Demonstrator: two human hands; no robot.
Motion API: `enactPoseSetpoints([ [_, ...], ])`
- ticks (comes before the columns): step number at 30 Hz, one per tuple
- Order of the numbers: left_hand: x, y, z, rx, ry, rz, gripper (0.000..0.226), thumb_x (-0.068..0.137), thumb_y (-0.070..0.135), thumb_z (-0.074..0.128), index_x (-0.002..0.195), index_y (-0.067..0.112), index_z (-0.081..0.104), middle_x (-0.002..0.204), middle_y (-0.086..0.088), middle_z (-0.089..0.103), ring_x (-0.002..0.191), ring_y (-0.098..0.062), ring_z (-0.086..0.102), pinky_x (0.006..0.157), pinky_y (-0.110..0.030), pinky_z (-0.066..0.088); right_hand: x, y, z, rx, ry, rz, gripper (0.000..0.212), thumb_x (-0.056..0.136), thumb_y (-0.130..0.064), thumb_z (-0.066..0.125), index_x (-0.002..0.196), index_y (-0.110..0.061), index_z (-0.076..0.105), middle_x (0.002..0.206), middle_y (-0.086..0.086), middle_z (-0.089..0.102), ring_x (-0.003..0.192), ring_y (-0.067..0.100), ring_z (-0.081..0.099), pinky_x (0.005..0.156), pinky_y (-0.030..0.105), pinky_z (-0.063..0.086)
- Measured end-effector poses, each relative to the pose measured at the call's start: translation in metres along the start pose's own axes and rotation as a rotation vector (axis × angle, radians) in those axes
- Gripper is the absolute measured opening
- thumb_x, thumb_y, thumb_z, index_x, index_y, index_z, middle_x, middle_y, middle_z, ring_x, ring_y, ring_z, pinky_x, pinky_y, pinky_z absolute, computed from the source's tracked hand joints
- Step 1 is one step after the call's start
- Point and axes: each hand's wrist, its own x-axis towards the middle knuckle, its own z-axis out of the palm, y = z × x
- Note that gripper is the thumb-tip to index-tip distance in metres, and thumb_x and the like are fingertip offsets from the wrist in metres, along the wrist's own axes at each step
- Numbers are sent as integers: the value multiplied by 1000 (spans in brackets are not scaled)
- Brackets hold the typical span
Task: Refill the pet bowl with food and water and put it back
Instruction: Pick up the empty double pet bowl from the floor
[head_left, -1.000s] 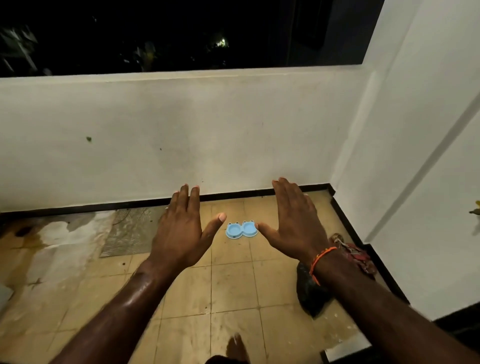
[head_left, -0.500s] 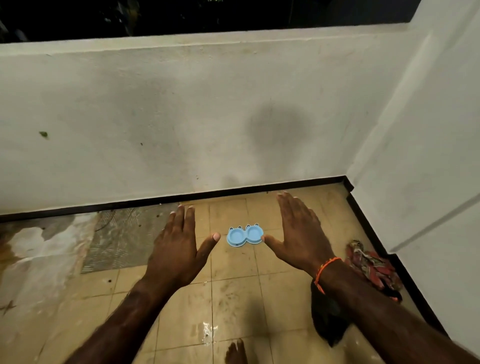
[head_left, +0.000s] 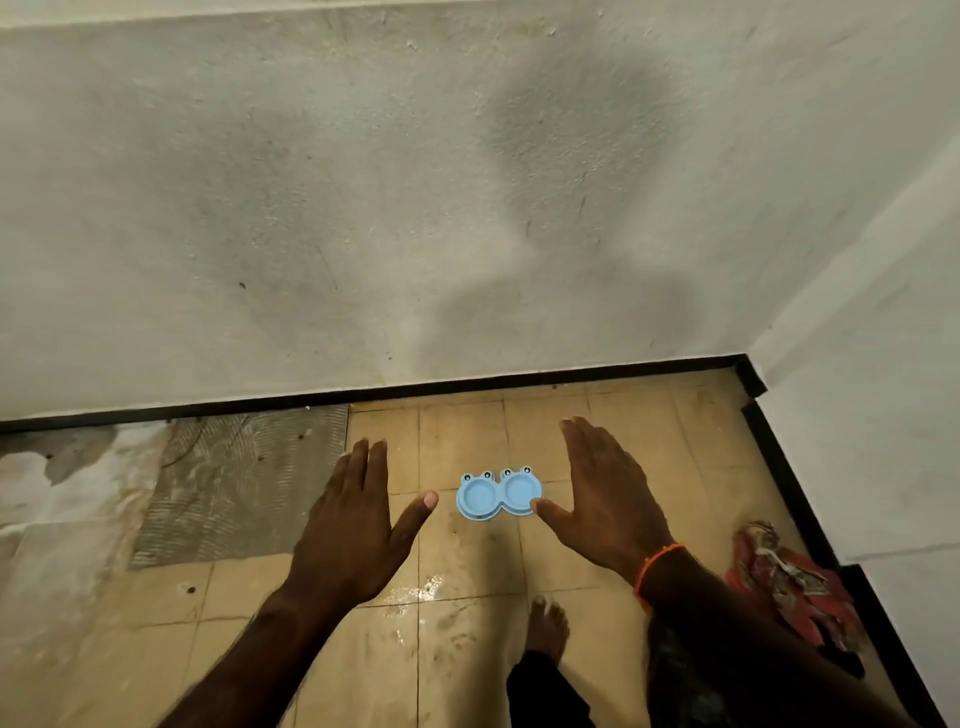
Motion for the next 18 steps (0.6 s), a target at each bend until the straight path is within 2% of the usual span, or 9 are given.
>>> enactPoseSetpoints([
  [2,38,-5,27,-27,-29,-33,102,84,86,18,158,16,6,166,-7,10,152,-24,11,120,-43,24,36,21,24,-1,-37,33,102,85,-64,65,161,-15,18,167,8,23,153,29,24,122,42,24],
  [6,121,-22,94,-35,-107,-60,107,83,82,35,158,15,-1,166,-6,9,151,-25,14,117,-42,26,105,63,101,40,-99,74,104,75,-57,76,155,-6,34,155,15,44,142,34,44,113,48,42],
  [11,209,-48,188,-16,-143,-9,126,73,79,61,158,14,-7,167,-7,4,151,-26,16,116,-40,28,177,97,194,58,-162,72,113,77,-56,80,160,-10,19,165,7,27,150,25,29,119,38,29],
  [12,231,-61,229,-22,-166,-5,129,71,78,64,157,15,-8,167,-7,2,151,-25,15,116,-40,28,196,112,235,76,-176,78,114,77,-56,80,161,-11,17,166,7,25,151,25,27,119,37,27],
  [13,255,-75,270,-11,-181,3,131,69,77,66,157,15,-9,167,-6,1,151,-25,15,116,-39,29,218,127,276,83,-187,76,116,76,-56,81,161,-11,15,166,7,24,152,25,26,120,37,26],
  [14,260,-72,274,7,-185,19,133,68,77,68,157,15,-10,167,-6,0,151,-24,15,116,-38,29,224,128,276,88,-200,84,117,76,-56,81,161,-11,14,167,6,22,152,24,24,120,37,25],
  [16,288,-96,355,20,-259,14,134,68,76,69,157,15,-10,167,-5,0,151,-24,16,115,-38,29,253,157,351,81,-255,106,119,77,-57,80,161,-11,10,168,6,18,153,24,22,120,37,25],
  [18,294,-104,394,14,-300,28,132,69,76,68,158,15,-9,167,-6,1,151,-24,17,114,-39,31,268,172,382,80,-278,109,120,77,-57,80,161,-11,9,167,7,19,152,26,24,119,39,28],
])
